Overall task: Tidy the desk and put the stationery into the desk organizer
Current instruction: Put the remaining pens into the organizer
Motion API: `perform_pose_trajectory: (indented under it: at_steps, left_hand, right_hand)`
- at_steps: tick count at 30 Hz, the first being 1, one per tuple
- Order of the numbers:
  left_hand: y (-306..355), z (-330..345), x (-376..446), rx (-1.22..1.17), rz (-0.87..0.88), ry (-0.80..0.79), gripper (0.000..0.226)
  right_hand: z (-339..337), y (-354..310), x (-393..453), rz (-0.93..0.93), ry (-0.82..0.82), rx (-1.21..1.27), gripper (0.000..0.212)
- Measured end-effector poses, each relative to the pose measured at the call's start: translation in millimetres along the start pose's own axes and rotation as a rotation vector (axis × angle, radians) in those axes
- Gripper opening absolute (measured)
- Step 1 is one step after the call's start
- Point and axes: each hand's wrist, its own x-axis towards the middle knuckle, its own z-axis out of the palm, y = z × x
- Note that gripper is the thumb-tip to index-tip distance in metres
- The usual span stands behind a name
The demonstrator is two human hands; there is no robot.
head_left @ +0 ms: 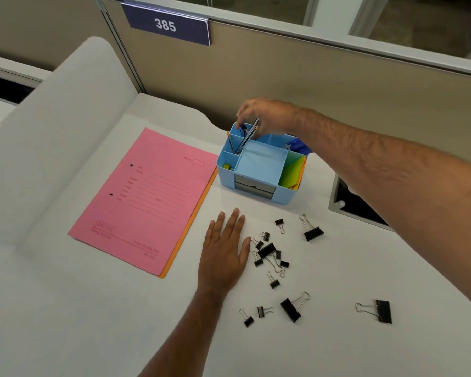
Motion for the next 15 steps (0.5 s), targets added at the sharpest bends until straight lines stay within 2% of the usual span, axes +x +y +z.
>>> perform_pose_trajectory:
  at_steps: [15]
  left_hand:
    - [-0.4, 1.1, 0.0, -0.016, 0.003, 0.017, 0.058]
  right_hand:
    - [-1.0, 0.4, 5.1, 0.007, -0.038, -0.016, 0.047]
